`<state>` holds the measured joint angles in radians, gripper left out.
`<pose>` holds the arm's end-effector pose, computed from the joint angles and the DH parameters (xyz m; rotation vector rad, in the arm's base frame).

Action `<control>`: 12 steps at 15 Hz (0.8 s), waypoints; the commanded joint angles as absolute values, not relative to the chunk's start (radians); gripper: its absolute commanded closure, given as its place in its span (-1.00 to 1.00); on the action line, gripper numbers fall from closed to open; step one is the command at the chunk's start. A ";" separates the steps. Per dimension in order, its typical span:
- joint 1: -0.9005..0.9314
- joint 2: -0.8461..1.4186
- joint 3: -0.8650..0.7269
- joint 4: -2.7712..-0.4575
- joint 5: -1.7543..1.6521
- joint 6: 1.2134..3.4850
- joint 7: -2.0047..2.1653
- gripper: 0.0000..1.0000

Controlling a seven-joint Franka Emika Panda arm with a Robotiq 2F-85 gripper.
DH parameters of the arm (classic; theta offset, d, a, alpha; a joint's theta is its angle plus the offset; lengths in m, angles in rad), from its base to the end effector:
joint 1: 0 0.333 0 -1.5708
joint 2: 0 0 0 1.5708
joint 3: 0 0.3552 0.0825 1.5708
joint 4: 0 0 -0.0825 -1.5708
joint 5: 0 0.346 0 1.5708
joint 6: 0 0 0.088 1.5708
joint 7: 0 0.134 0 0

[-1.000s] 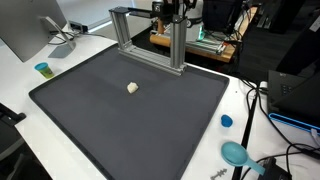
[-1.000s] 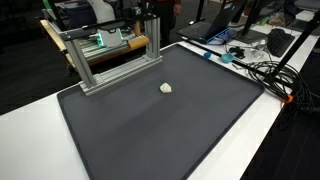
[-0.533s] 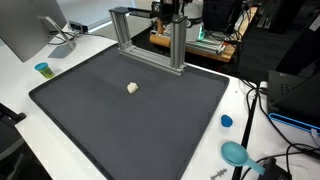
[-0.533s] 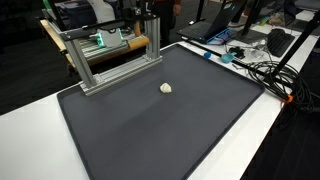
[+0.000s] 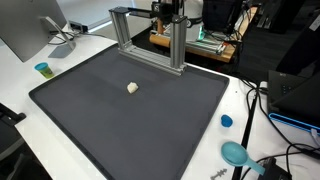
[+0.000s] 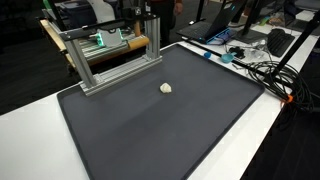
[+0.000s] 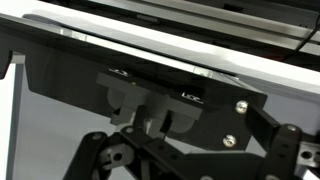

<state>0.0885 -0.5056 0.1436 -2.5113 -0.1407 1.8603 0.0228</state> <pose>0.3112 0.0625 0.4676 2.8981 0.3447 -0.1856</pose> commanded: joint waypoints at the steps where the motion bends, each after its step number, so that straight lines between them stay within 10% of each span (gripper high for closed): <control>1: 0.098 -0.503 0.136 -2.509 -0.144 1.858 0.027 -1.00; 12: 0.088 -0.571 0.125 -2.535 -0.108 1.872 0.082 -1.00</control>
<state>0.0885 -0.5042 0.1431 -2.5105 -0.1400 1.8603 0.0280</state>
